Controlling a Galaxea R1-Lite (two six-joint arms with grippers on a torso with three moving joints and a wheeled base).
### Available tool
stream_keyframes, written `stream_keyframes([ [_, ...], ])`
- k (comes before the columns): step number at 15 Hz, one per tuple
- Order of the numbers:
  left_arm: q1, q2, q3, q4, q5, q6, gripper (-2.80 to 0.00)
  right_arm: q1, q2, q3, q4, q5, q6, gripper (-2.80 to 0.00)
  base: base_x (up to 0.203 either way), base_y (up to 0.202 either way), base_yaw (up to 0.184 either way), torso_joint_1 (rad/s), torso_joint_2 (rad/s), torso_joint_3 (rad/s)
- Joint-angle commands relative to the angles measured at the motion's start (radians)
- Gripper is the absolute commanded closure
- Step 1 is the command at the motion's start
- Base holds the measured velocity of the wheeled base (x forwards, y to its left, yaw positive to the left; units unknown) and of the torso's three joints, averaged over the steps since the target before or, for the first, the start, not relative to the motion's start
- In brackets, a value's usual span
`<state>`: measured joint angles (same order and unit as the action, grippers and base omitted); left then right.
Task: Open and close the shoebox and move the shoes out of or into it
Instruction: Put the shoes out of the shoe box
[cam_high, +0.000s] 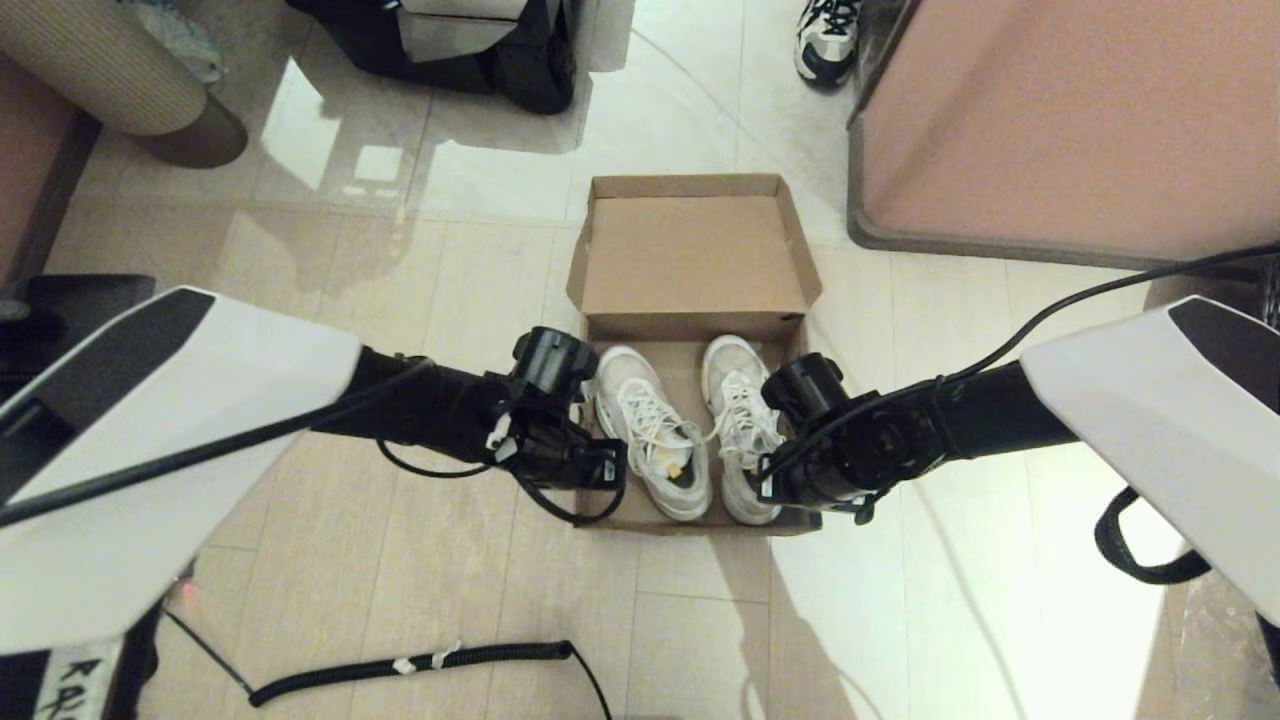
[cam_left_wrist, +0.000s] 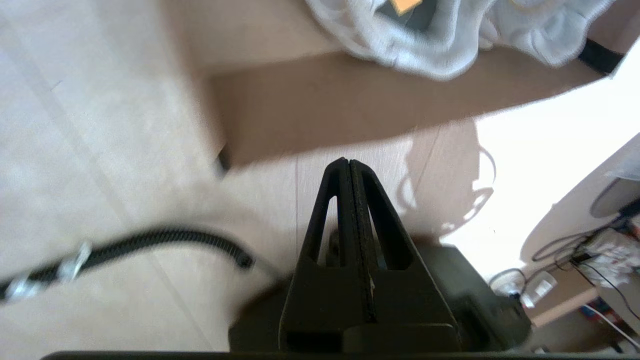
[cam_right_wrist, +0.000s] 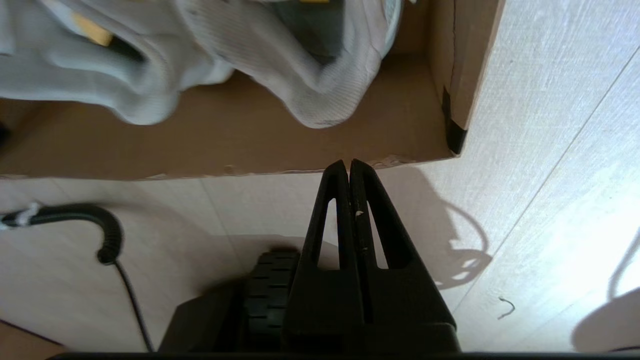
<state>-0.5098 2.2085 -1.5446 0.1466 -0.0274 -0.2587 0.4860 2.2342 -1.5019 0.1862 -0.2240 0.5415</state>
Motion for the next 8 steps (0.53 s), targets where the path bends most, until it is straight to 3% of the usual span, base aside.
stream_keyframes([
  [1,0.028,-0.120,0.080,0.003,-0.004,-0.004,0.00,0.016,-0.008,-0.020,-0.001,-0.001,0.007,0.00,0.000,0.000,0.000,0.000,0.00,0.000],
  [4,0.055,-0.171,0.164,-0.035,-0.016,-0.004,0.00,0.039,0.044,-0.115,0.001,-0.003,0.027,0.00,0.000,0.000,0.000,0.000,0.00,0.000],
  [8,0.057,-0.177,0.184,-0.073,-0.016,-0.004,0.00,0.067,0.149,-0.219,0.004,-0.005,0.028,0.00,0.000,0.000,0.000,0.000,0.00,0.000],
])
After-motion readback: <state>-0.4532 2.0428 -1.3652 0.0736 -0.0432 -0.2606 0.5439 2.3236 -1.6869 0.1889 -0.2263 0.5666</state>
